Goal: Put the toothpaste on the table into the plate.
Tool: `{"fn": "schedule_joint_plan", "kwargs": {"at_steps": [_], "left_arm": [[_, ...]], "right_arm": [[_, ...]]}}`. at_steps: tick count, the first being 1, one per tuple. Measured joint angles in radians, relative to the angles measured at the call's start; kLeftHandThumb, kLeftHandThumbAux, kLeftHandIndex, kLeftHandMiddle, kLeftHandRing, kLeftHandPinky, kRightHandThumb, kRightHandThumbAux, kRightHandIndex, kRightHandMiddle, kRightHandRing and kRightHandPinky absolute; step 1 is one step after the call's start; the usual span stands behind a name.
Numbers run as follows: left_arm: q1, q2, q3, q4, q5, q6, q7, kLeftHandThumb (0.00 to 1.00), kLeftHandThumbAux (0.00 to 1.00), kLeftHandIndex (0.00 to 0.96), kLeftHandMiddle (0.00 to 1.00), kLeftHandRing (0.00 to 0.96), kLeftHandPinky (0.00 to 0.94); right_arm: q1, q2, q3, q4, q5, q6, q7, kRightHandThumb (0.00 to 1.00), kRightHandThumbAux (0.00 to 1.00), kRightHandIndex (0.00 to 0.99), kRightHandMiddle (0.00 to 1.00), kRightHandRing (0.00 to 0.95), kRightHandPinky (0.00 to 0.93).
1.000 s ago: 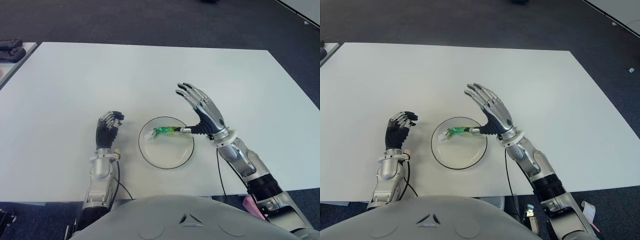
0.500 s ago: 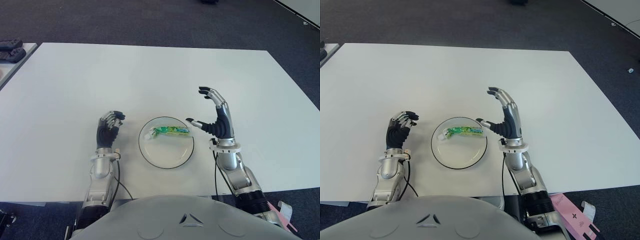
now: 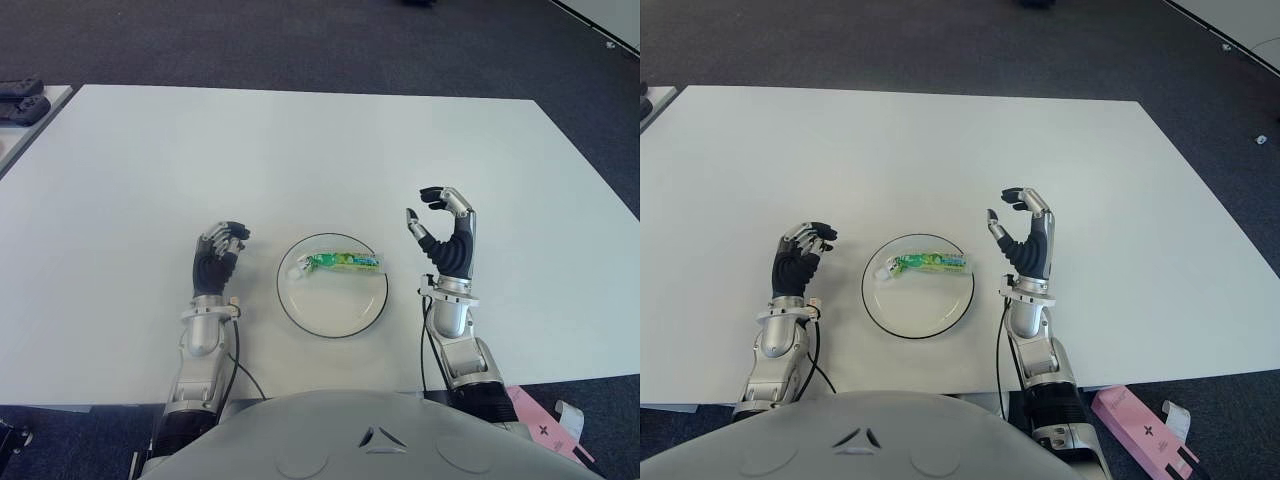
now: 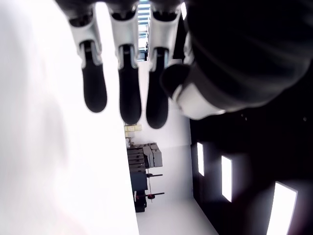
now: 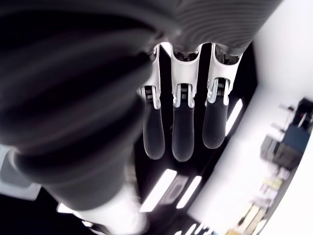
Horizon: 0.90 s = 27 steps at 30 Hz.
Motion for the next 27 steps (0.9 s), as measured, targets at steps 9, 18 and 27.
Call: {"fn": "schedule_joint_plan", "kwargs": {"at_steps": [9,18,27], "left_arm": [[-0.001,0.0,0.0,0.0,0.0,0.003,0.0,0.718,0.721,0.428,0.46,0.439,0.44],[-0.002,0.0,-0.002,0.0,0.0,0.004,0.0,0.717,0.722,0.428,0.461,0.437,0.438],[-0.002,0.0,-0.005,0.0,0.0,0.007,0.0,0.718,0.722,0.428,0.457,0.432,0.435]], "right_arm": [[0.0,0.026,-0.025,0.06,0.0,0.029,-0.014,0.696,0.731,0.427,0.518,0.506,0.454],[0.0,0.049,-0.041,0.1,0.071,0.081,0.04,0.698,0.73,0.428,0.522,0.503,0.438],[0.002,0.066,-0.058,0.124,0.161,0.112,0.118,0.699,0.73,0.428,0.488,0.459,0.415]]}}
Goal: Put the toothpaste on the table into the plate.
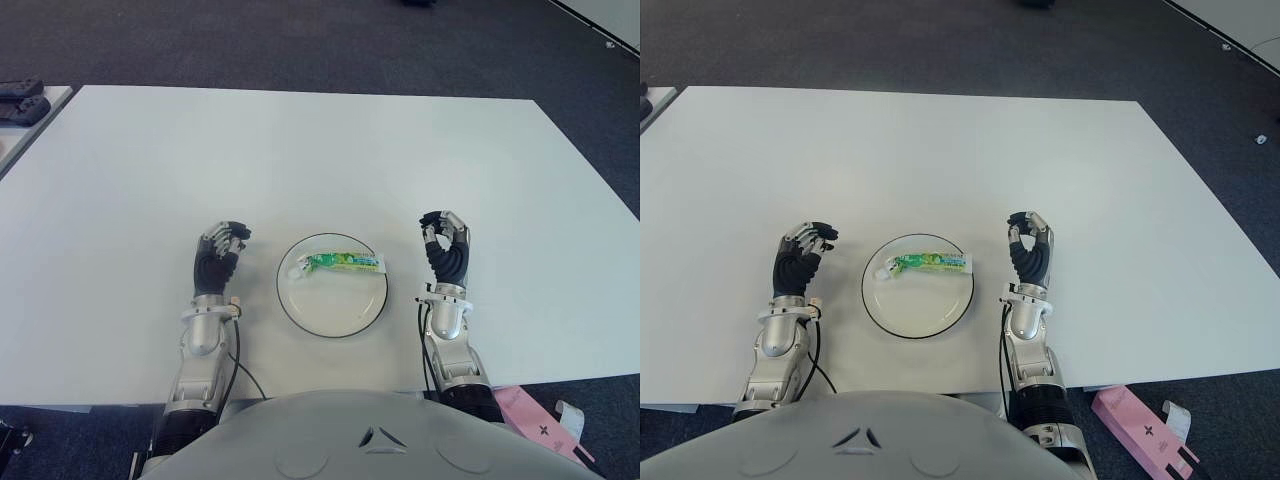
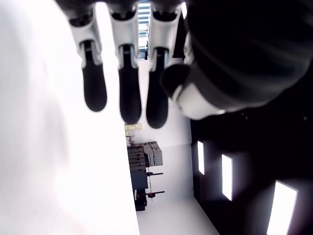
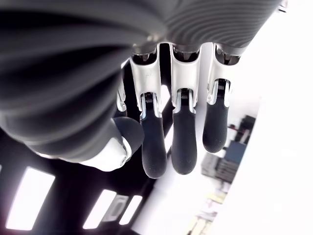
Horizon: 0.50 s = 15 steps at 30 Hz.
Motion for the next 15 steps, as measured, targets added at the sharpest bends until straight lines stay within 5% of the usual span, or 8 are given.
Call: {"fn": "schedule_joint_plan", "kwargs": {"at_steps": [15], "left_arm": [[0.0,-0.001,-0.001,0.0,0.0,0.004,0.0,0.717,0.721,0.429,0.463,0.438,0.436]], "right_arm": [[0.014,0.044,-0.016,0.074,0.097,-0.001,0.075,0.704,0.732,0.428,0.475,0.467,0.464]]}}
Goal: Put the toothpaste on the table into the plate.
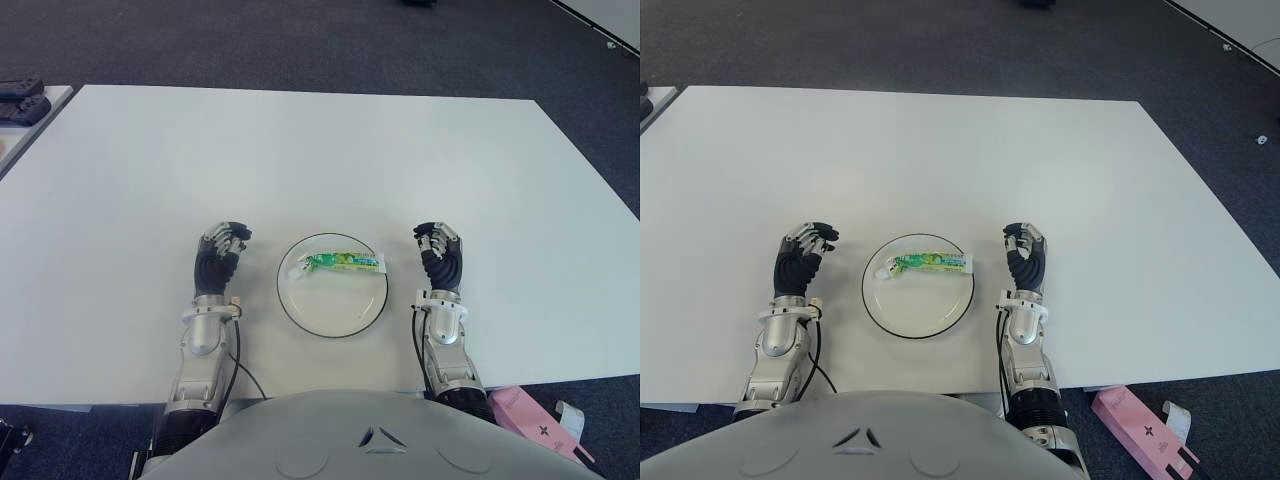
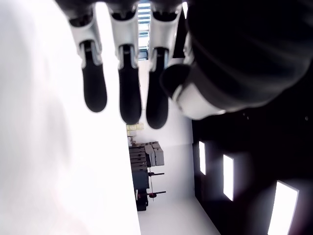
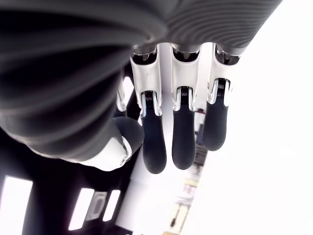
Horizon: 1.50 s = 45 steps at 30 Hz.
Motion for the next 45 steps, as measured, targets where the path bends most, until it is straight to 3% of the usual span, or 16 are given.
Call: {"fn": "schedule_joint_plan", "kwargs": {"at_steps": [15,22,30,45], "left_arm": [[-0.001,-0.001,0.0,0.0,0.0,0.0,0.0,0.717,0.721,0.428,0.461,0.438,0.441],[-0.002,0.0,0.0,0.0,0.0,0.0,0.0,0.718,0.721,0.428,0.461,0.439,0.441],[-0.004,0.0,0.0,0.0,0.0,0.01,0.0,0.719,0.721,0.428,0.458,0.435,0.432],[-0.004,0.0,0.0,-0.001,-0.002,0.017,-0.002,0.719,0.721,0.428,0.459,0.433,0.433]], "right_arm": [[0.005,0.012,-0.003,0.012,0.044,-0.01,0.053,0.711,0.732,0.428,0.476,0.452,0.445],[0.006,0.008,-0.004,0.003,0.096,0.005,0.132,0.714,0.731,0.427,0.469,0.451,0.452],[0.011,-0.02,0.001,-0.026,0.115,0.074,0.237,0.718,0.731,0.426,0.464,0.454,0.463],[0.021,-0.033,0.0,-0.067,0.113,0.138,0.264,0.718,0.732,0.426,0.467,0.453,0.453]]}}
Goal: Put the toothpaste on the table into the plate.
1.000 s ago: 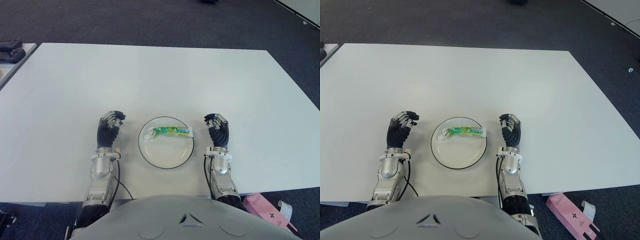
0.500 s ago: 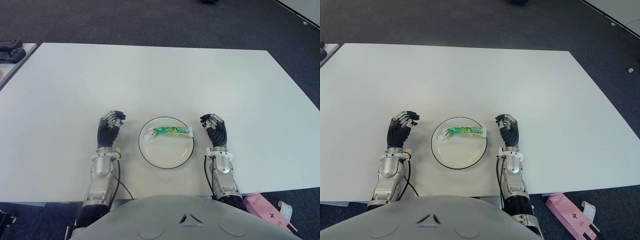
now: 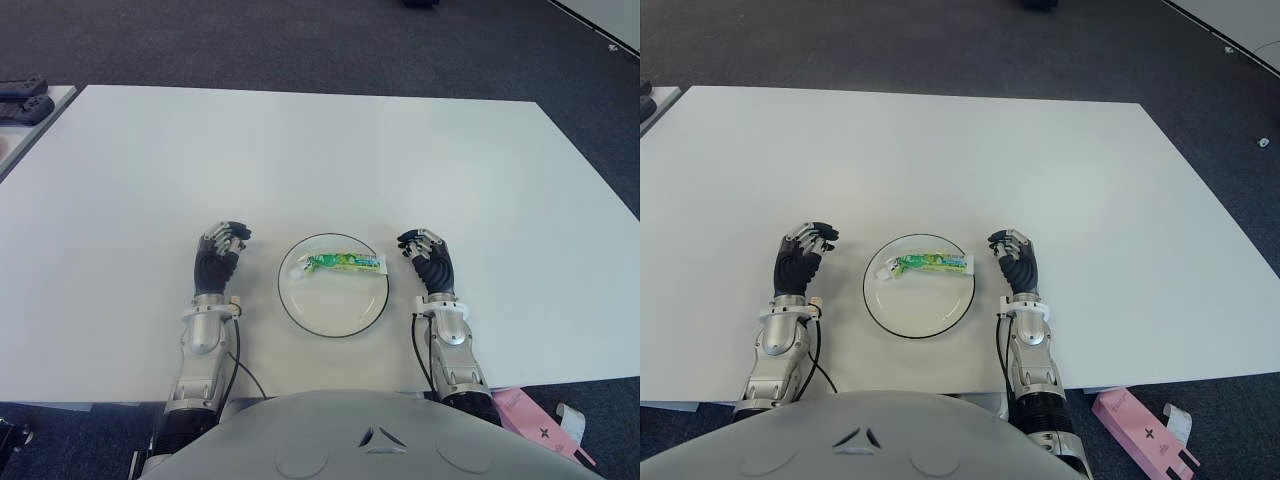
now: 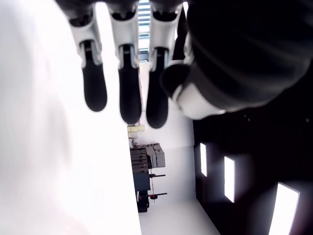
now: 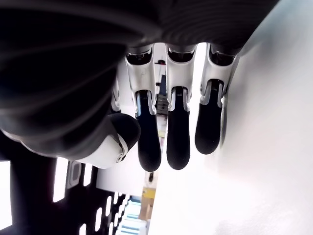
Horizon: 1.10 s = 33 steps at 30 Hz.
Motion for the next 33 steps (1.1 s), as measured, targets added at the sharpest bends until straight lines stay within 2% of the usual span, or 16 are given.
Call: {"fn": "schedule_joint_plan", "kwargs": {"at_steps": [13,33], "left_arm": [[0.0,0.001,-0.002,0.0,0.0,0.004,-0.002,0.715,0.721,0.428,0.471,0.45,0.45],[0.001,0.01,-0.003,-0.009,0.0,0.027,-0.03,0.713,0.721,0.428,0.473,0.451,0.446]], "right_arm": [[0.011,-0.002,-0.001,-0.011,0.0,0.0,0.009,0.718,0.732,0.426,0.469,0.457,0.472],[0.033,-0.003,-0.006,-0.023,-0.004,-0.013,-0.001,0.716,0.731,0.427,0.468,0.454,0.454]]}}
